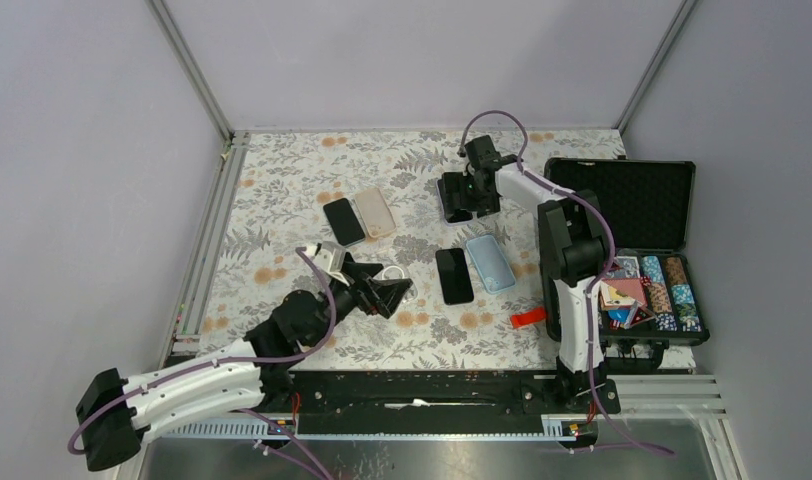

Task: Take the phone out of the phone case
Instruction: Pick up the phone at the center of the board.

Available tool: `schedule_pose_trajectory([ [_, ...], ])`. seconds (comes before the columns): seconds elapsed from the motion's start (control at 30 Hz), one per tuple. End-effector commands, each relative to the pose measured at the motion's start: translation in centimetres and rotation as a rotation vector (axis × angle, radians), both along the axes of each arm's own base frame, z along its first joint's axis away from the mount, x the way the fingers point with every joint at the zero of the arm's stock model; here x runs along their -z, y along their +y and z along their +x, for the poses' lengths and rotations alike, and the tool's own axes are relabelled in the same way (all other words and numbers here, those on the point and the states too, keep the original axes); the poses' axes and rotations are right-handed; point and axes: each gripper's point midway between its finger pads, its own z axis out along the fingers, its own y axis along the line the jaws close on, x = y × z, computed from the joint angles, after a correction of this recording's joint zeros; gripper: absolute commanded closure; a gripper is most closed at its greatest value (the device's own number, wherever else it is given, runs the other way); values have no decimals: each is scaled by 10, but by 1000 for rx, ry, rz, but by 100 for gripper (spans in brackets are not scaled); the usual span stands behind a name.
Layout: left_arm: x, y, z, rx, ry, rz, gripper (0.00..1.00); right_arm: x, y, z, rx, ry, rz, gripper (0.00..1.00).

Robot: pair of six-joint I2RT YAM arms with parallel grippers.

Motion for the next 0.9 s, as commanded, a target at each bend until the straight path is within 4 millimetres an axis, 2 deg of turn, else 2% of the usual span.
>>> schedule_pose_trajectory([
  [0.0,-12,-7,0,23,-19,-57,1,-3,12,3,-43,10,-20,0],
  [0.23,-11,-14,5,27,-14,-39,1,-1,24,-1,-92,19,-79,3],
  [0.37,-10,-13,7,19,-16,-35,1,3,21,-8,-90,62,-156,11],
  [0.57,-11,-8,7,14,-29,-25,1,7,16,-5,-32,106,-243,18],
  [0.87,-12,-2,7,5,-37,-26,1,6,23,-2,-16,157,-267,14],
])
